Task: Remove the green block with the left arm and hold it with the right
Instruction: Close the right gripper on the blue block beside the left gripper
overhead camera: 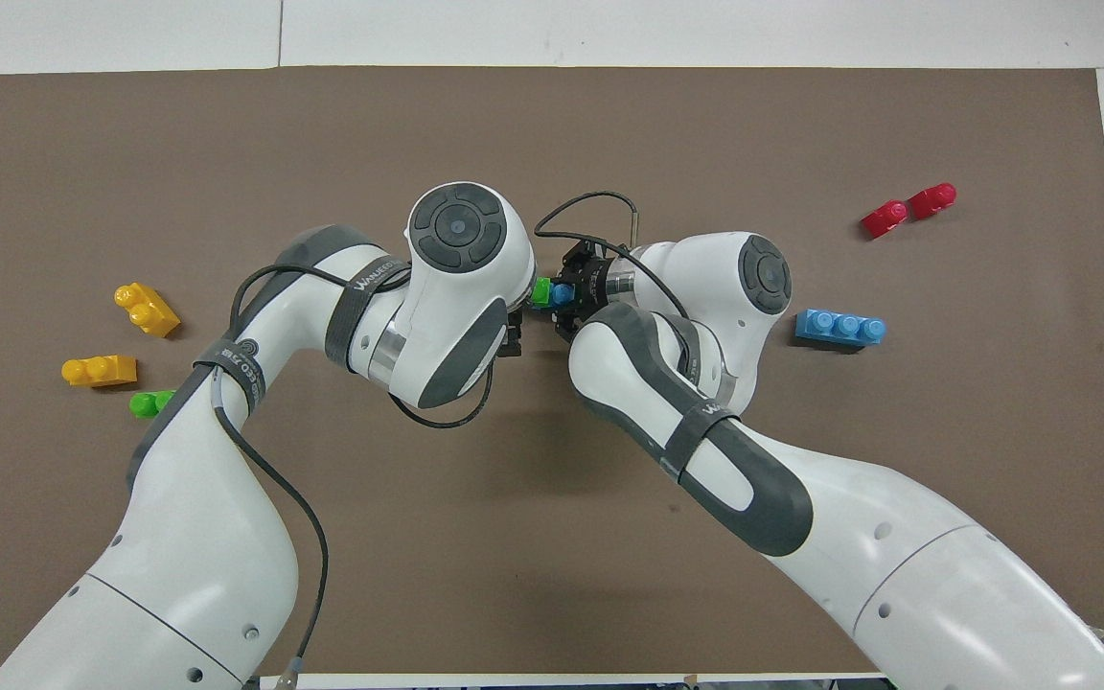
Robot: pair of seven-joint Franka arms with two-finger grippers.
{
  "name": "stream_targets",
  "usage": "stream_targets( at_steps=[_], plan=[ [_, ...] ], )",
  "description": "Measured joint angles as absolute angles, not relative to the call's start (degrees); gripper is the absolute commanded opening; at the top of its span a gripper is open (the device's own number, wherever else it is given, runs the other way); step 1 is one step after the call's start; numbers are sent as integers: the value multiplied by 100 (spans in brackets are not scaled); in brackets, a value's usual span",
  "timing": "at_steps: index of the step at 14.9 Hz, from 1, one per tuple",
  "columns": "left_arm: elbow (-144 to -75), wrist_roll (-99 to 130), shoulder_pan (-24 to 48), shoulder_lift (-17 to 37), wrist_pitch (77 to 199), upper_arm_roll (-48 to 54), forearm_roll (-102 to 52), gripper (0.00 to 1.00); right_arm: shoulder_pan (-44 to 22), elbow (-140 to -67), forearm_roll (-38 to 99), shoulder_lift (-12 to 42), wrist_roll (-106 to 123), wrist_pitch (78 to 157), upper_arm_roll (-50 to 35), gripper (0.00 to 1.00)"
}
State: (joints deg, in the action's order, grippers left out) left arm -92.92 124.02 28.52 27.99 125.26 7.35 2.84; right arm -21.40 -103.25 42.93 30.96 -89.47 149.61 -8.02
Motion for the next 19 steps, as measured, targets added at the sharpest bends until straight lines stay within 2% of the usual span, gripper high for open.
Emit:
stream_targets(
  at_steps=[5,6,7,8,9,10,19],
  plan=[
    [-9328,12541,2852,2799,12769,736,284,100,-2139,-10324,4293,3096,-8940,14961,-796,0],
    [-9350,12567,2852,2799,12809,736,284,95,-2139,-10324,4293,3096,-8940,14961,-796,0],
    [-9366,12595,2852,2799,12835,736,284,79,-2139,-10324,4293,3096,-8940,14961,-795,0],
    [-9378,12608,2852,2799,12846,737,288,57,-2138,-10324,4293,3096,-8940,14960,-795,0],
    [-9389,12618,2852,2799,12853,738,317,13,-2138,-10323,4293,3096,-8940,14959,-794,0],
    [-9396,12624,2852,2799,12858,737,354,0,-2138,-10323,4293,3096,-8940,14959,-793,0],
    [-9400,12548,2853,2790,12899,741,543,0,-2139,-10314,4291,3096,-8830,14959,-790,0]
  ],
)
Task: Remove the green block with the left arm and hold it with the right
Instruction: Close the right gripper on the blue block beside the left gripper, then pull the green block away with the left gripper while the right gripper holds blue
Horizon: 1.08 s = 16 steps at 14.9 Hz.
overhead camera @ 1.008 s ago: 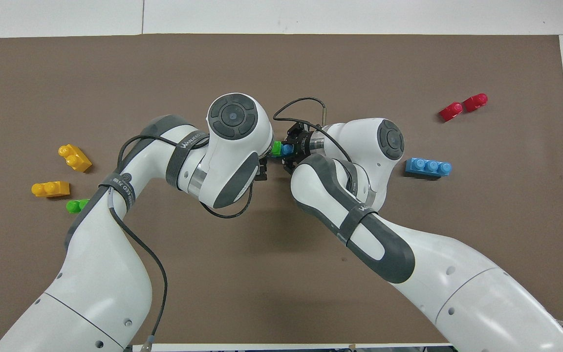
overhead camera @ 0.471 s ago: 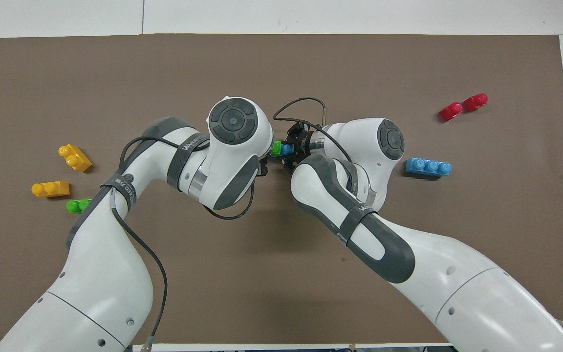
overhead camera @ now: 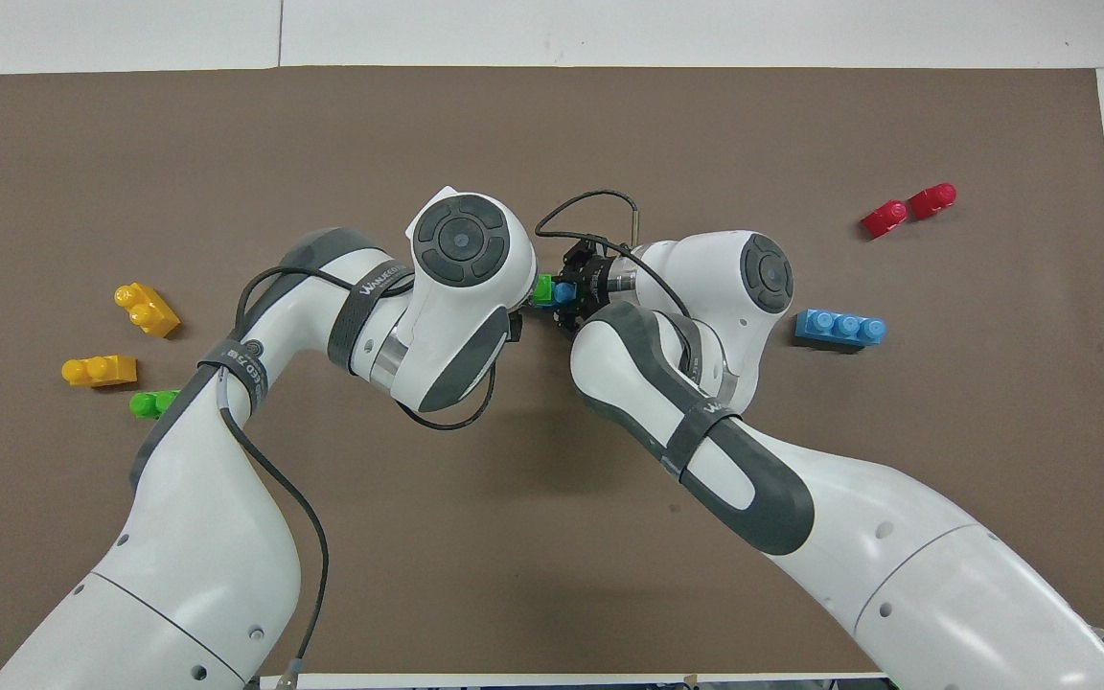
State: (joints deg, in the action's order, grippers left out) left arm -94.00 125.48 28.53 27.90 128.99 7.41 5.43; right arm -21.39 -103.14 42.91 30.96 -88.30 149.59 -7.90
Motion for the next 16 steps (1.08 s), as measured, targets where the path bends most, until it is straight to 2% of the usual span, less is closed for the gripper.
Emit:
stream_targets(
  at_steps=[4,8,11,14,16],
  plan=[
    [-9391,12551,2783,2557,12804,746,528,0,-2142,-10181,4292,3094,-8833,14960,-801,0],
    [-9351,12366,2455,1865,12315,701,537,0,-2140,-10259,4292,3137,-8834,14950,-789,0],
    [-9370,11576,2159,1536,11820,697,537,0,-2115,-10240,4204,3134,-8825,14902,-769,0],
    [-9562,10139,1749,1401,11501,686,525,0,-1790,-10032,3181,3039,-8814,14323,-755,0],
    [-9837,9144,1456,1338,11481,679,518,0,-1453,-9864,2466,2769,-8567,13782,-754,0]
  ],
)
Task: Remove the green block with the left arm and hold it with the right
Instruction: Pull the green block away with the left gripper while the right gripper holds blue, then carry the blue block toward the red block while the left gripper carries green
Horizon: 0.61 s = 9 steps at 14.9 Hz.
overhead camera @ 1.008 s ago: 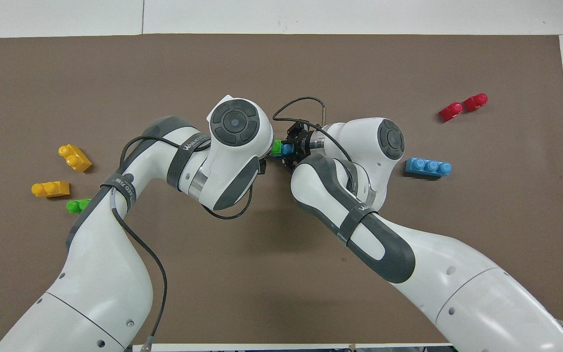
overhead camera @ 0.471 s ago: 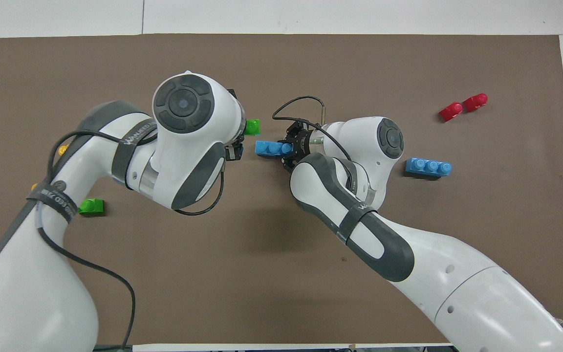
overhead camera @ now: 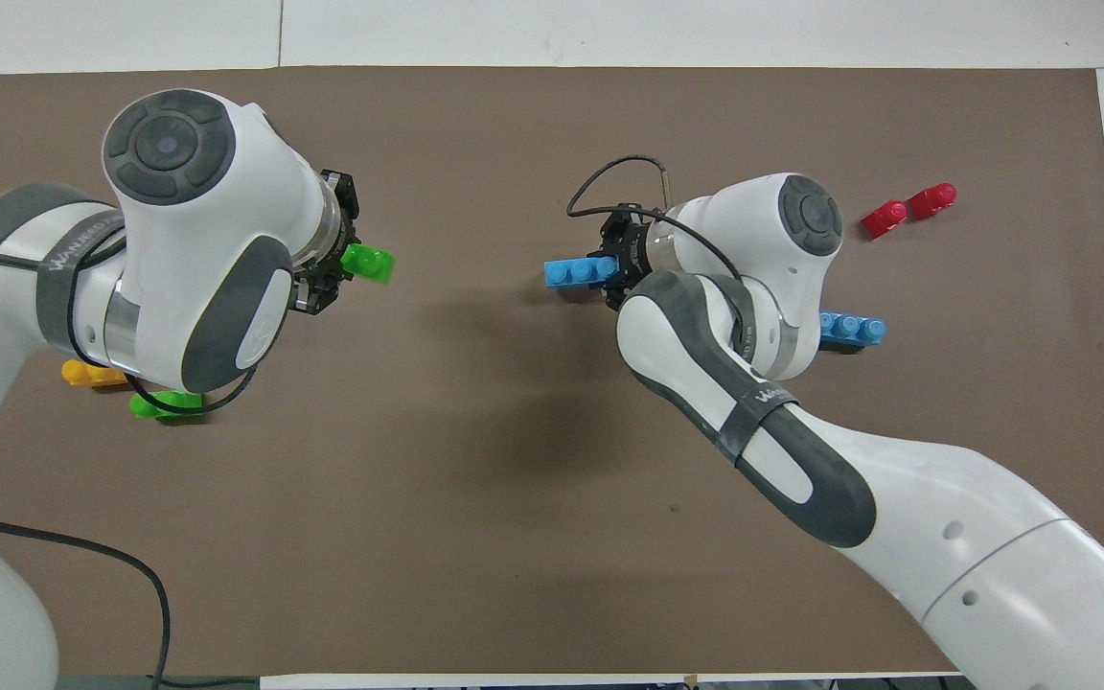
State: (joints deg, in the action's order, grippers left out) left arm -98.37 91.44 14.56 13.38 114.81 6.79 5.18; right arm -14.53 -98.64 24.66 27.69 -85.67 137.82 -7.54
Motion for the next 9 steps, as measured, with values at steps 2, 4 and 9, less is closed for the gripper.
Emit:
stream_targets(
  at_steps=[2,4,9],
  plan=[
    [-10279,8239,1220,1201,11517,672,510,0,-1067,-9818,2071,2350,-7680,13143,-744,0],
    [-10798,7502,1000,1015,11795,669,509,0,-534,-9823,2016,2029,-6257,12551,-726,0],
    [-11652,6177,419,783,12447,662,508,0,698,-9614,2014,1879,-4303,11637,-710,0]
  ],
)
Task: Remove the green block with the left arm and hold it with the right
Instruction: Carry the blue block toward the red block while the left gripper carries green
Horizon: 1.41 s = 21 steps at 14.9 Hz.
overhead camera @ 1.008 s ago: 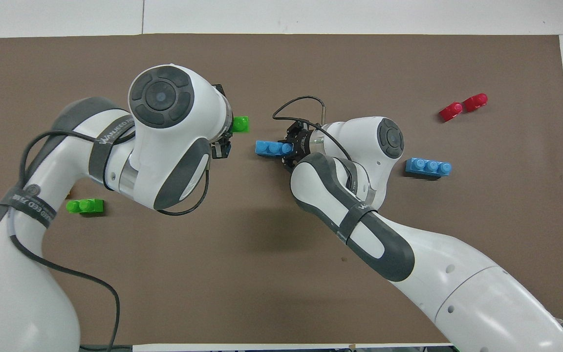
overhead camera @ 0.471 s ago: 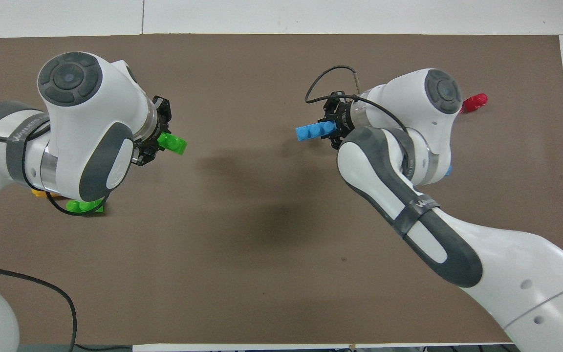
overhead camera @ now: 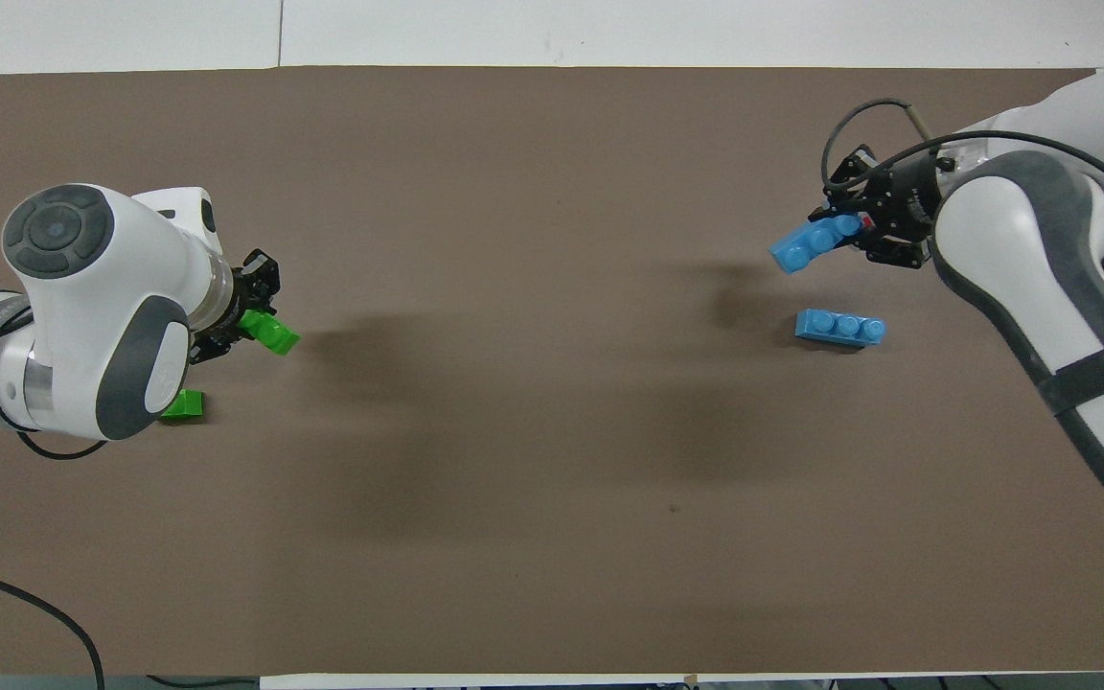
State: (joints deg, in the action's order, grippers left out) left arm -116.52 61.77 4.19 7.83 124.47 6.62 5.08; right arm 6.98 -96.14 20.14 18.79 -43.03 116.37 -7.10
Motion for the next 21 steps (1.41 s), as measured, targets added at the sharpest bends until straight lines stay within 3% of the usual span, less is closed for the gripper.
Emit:
stream_targets(
  at_steps=[6,17,19,21],
  plan=[
    [-11984,5154,44,867,12969,667,507,0,1187,-9653,2797,2024,-5200,11577,-715,0],
    [-12010,4210,-115,1357,13443,679,505,0,1090,-9830,3261,2630,-6540,11829,-792,0],
    [-12010,4128,-115,1358,13448,682,503,99,1070,-9800,3261,2707,-6582,11839,-792,0],
    [-12025,3963,-115,1401,13448,683,503,100,1069,-9772,3261,2792,-6585,11931,-792,0]
  ],
)
